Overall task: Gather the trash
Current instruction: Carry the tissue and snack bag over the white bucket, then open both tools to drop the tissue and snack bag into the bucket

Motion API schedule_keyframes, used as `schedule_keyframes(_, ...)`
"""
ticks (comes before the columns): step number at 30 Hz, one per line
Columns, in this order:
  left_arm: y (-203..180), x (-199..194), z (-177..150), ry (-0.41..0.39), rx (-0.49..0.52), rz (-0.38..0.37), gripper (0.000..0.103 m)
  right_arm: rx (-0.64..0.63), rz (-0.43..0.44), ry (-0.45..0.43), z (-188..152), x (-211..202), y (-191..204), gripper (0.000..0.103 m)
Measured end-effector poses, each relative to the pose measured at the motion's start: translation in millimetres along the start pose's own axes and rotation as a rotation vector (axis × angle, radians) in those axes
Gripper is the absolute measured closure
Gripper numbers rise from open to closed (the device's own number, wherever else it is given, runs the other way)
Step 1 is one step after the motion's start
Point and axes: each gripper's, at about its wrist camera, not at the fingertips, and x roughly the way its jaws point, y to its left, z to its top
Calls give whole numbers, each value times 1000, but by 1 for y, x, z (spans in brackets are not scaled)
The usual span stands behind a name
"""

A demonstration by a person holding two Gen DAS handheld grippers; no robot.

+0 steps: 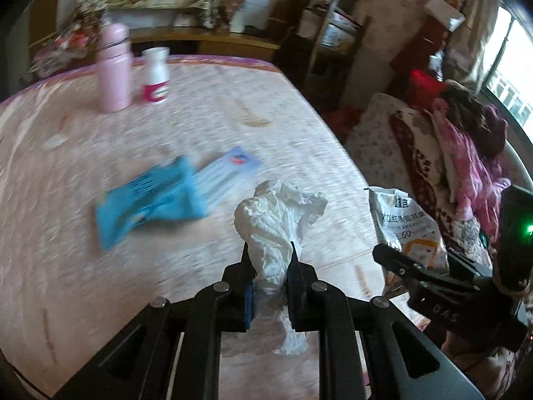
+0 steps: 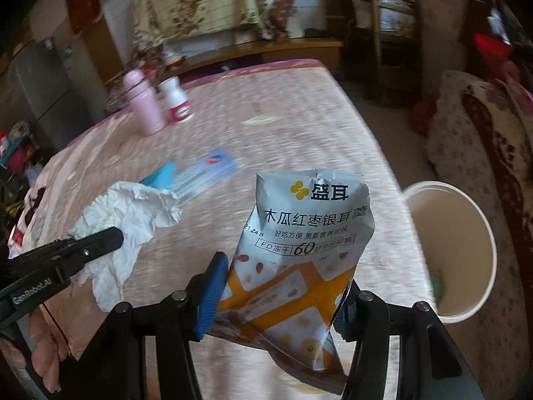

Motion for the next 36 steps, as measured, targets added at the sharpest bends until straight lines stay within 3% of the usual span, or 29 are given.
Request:
schedule_keyframes(11,-102,54,35,35,135,-87,86,178,-118,-44,1,-13,-105,45)
schedule_keyframes(20,-160,98,49,72,202,-136,86,302,-196,-49,-2,-14,-176,45)
schedule_keyframes(36,-202,158,46,144,235,-170,86,403,-250,-42,-12,-2,-235,45)
